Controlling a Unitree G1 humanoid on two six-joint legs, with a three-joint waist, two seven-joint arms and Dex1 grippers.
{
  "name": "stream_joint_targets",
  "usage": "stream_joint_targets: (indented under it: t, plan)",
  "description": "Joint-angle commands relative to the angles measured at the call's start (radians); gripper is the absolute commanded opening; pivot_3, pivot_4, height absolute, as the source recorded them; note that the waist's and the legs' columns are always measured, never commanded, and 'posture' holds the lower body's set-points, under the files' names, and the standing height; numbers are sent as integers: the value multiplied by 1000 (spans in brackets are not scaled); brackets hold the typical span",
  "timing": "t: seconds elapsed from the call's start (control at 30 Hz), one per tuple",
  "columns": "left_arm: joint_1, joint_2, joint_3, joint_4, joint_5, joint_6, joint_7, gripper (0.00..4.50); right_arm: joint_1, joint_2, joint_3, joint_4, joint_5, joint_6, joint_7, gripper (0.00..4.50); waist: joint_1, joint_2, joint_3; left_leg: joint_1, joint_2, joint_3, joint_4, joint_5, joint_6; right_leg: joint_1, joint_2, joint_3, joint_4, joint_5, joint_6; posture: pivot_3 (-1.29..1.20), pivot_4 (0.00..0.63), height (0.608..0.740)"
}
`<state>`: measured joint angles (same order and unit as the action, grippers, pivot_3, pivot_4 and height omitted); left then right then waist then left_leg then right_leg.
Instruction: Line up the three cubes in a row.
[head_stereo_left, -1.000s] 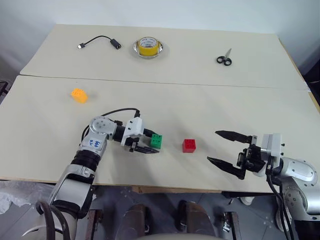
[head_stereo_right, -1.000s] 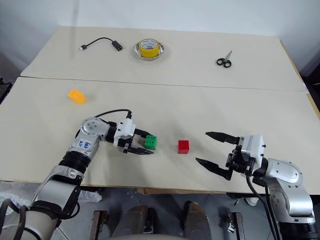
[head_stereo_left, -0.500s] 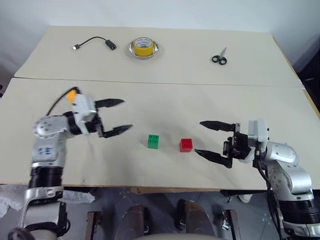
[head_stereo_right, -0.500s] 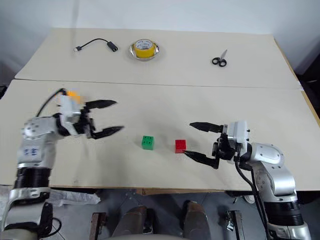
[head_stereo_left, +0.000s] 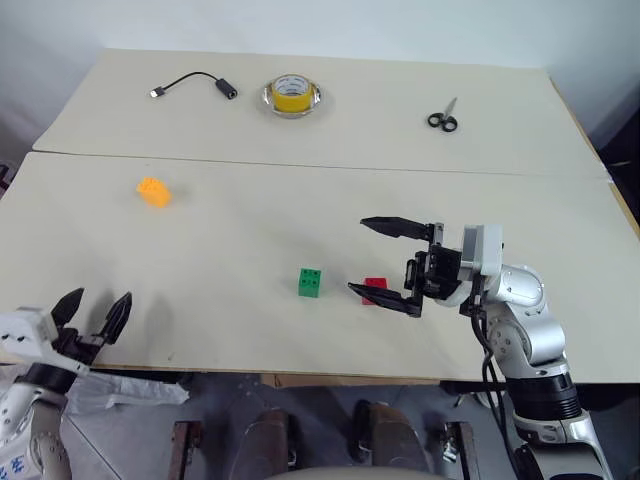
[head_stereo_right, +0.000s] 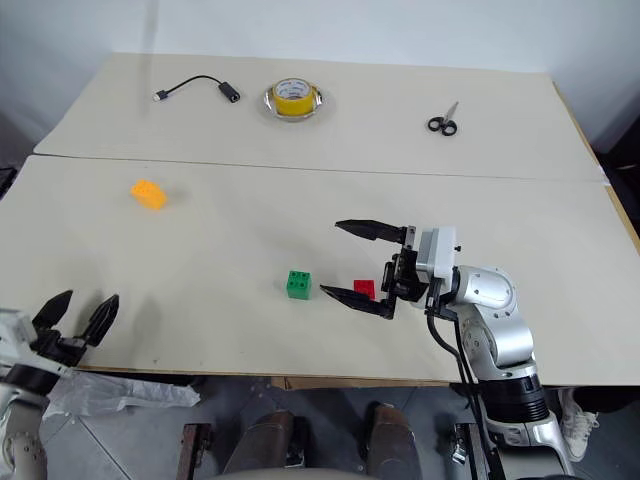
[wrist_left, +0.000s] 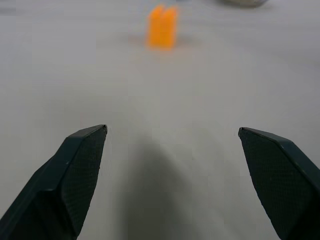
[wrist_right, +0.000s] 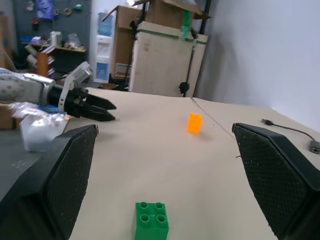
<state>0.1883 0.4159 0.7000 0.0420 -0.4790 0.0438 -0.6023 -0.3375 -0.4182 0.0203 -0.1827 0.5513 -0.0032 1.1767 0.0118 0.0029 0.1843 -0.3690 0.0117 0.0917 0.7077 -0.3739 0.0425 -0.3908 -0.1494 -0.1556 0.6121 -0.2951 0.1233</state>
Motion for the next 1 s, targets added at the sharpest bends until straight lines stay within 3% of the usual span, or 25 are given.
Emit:
stream_joint_targets:
  t: [0.03,0.17,0.27,0.4,0.53,0.9,1.0]
  plan:
    - [-49,17,-21,-51,-25,0,24,4476,-21,-15,-9,-19,15,-5,10,4500,7,0,0,0,0,0,1,0,0,0,0,0,1,0,0,0,150,740]
    - [-194,82,-103,14,8,48,33,4476,-35,-23,-2,-6,7,6,16,4500,12,-1,0,0,0,0,2,0,0,0,0,0,1,0,0,0,150,740]
    - [-367,149,-167,197,93,20,70,4476,-41,-25,3,-1,4,17,5,4500,9,-1,-1,0,-1,1,2,0,0,-1,0,0,2,0,0,0,150,740]
    - [-623,181,-245,454,172,-26,120,4476,-30,-27,13,-12,-9,35,-20,4500,2,-1,-1,0,-1,3,1,0,0,-2,0,0,3,0,0,0,150,740]
    - [-784,201,-313,674,234,-105,97,4476,-13,-27,13,-37,-9,43,-44,4500,-5,-1,-1,-1,-2,3,1,0,0,-2,1,-2,2,0,0,0,150,740]
    - [-1011,241,-375,1063,299,-181,101,4476,39,-37,6,-94,-11,58,-96,4500,-16,-2,-1,0,-7,4,-2,0,0,-3,0,-4,2,0,0,0,150,740]
    - [-1030,242,-379,1096,300,-201,78,3938,43,-38,7,-99,-12,57,-101,4500,-14,-2,-1,-1,-8,4,-2,0,0,-3,0,-4,2,0,0,0,150,740]
